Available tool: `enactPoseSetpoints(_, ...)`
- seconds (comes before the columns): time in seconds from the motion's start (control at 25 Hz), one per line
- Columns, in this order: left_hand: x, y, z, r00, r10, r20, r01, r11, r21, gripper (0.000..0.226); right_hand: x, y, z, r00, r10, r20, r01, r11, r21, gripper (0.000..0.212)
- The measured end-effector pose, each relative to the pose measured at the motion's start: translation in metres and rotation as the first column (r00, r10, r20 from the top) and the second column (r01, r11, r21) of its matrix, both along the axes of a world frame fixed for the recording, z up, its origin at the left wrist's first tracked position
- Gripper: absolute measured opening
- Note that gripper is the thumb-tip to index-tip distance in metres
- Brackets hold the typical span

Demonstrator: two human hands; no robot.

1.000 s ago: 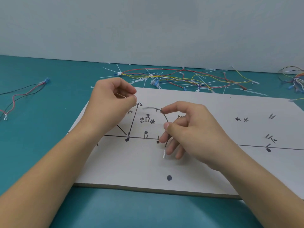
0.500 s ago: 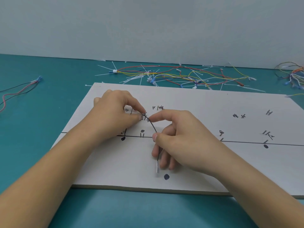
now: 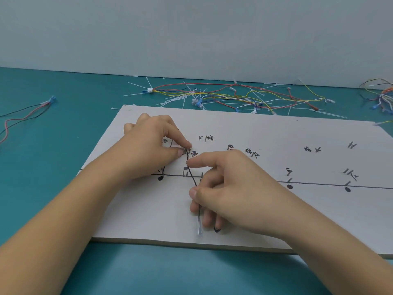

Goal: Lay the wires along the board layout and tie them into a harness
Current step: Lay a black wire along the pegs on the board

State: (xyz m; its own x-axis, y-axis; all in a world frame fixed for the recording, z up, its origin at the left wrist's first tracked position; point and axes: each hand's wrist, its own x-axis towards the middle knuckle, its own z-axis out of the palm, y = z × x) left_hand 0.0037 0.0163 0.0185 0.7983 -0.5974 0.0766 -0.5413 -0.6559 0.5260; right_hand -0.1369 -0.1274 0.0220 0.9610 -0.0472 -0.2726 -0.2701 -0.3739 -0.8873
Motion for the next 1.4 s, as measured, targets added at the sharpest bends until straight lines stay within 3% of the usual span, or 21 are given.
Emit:
enactPoseSetpoints(0.16, 0.000, 0.002, 0.002, 1.000, -0.024, -0.011, 0.025, 0.999, 0.035, 0.032, 0.000, -0.001, 0.001, 1.000, 0.007, -0.013, -0.006, 0.998, 0.058, 0.045)
enactPoseSetpoints(0.28, 0.001, 0.002, 0.002, 0.999, -0.026, -0.019, 0.027, 0.999, 0.040, 0.037, 0.000, -0.001, 0.000, 1.000, 0.019, -0.007, -0.019, 1.000, -0.006, 0.029)
enactPoseSetpoints(0.44, 0.001, 0.003, 0.000, 0.999, -0.042, -0.033, 0.044, 0.998, 0.039, 0.015, -0.002, 0.002, -0.003, 0.999, 0.044, 0.000, -0.043, 0.990, -0.136, 0.018)
enactPoseSetpoints(0.56, 0.001, 0.005, -0.001, 0.998, -0.068, -0.015, 0.069, 0.995, 0.072, 0.017, -0.003, 0.002, -0.003, 0.999, 0.052, -0.008, -0.052, 0.983, -0.175, 0.014)
enactPoseSetpoints(0.84, 0.001, 0.004, -0.002, 0.997, -0.082, 0.002, 0.082, 0.995, 0.053, 0.017, -0.009, 0.009, 0.000, 0.986, 0.166, -0.008, -0.156, 0.910, -0.385, 0.042)
enactPoseSetpoints(1.08, 0.002, 0.004, -0.006, 0.998, -0.051, -0.028, 0.051, 0.999, 0.010, 0.037, -0.009, 0.008, -0.002, 0.984, 0.151, 0.095, -0.098, 0.901, -0.422, 0.024)
enactPoseSetpoints(1.4, 0.001, 0.002, -0.007, 0.998, -0.059, 0.014, 0.059, 0.998, 0.036, 0.029, -0.007, 0.002, -0.003, 0.976, 0.141, 0.165, -0.056, 0.897, -0.439, 0.015)
